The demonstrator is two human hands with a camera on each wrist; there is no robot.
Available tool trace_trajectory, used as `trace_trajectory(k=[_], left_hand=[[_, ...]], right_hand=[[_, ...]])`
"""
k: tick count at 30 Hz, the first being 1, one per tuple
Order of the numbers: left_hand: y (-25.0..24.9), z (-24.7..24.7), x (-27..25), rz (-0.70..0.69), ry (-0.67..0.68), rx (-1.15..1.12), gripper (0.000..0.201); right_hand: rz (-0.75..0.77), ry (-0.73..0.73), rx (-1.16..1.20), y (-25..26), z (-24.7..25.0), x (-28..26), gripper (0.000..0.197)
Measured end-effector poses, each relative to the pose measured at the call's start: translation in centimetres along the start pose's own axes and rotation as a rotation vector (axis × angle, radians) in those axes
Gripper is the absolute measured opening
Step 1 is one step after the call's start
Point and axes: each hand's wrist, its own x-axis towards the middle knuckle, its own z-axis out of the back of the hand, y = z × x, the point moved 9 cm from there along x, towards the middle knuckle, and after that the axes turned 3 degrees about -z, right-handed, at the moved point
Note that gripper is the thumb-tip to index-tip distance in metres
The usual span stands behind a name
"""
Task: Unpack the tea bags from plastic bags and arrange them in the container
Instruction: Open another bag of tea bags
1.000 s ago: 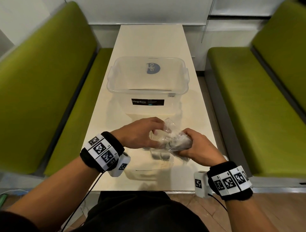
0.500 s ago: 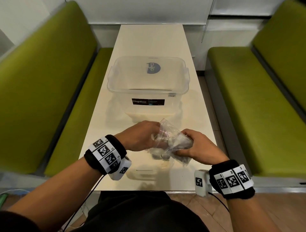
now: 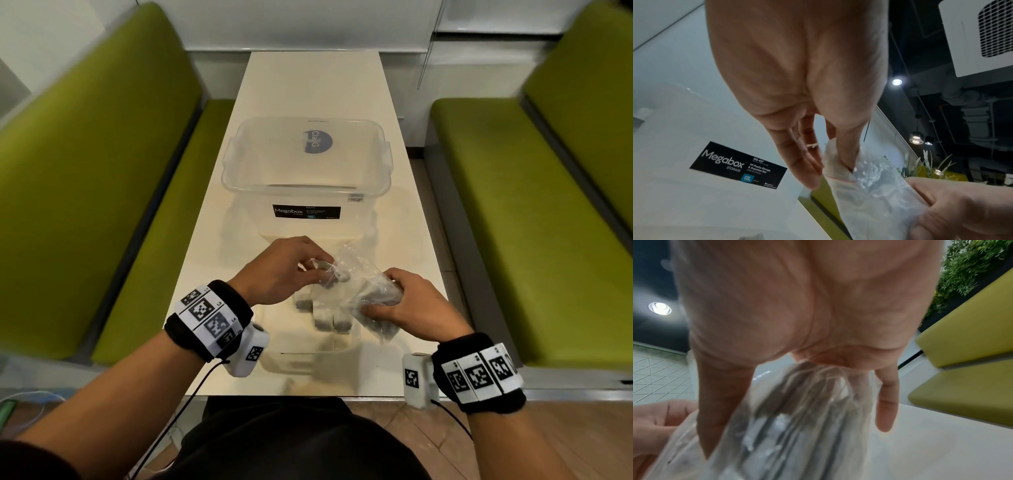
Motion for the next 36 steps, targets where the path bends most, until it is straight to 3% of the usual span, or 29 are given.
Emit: trace_trajectory(k=[4,11,24,30,36], left_hand=[[1.1,-0.1,-0.3,0.110,-0.018,-0.196,0.014],[2.5,0.0,-0.7,0.171,-0.073,-0.437,0.013],[2.0,1.3,-2.5,0.138,-0.177,-0.687,0.024],[2.5,3.2,-3.2,0.164,-0.268,-0.806,0.026],[3.5,3.9,-3.9,0.186,-0.299,-0.793,0.024]], right_hand=[[-0.008,0.005,0.001,-0.4,0.0,0.0,0.044],[-0.037,-0.008,0.057,-1.8,0.6,0.1,0.041],[-0.091,-0.033,0.128,-3.2,0.9,0.3,0.038],[-0.217,-0.141,0.167,-6.9,1.2,1.4,0.039],[-0.431,-0.171,-0.055,-10.5,-0.2,2.1,0.047]])
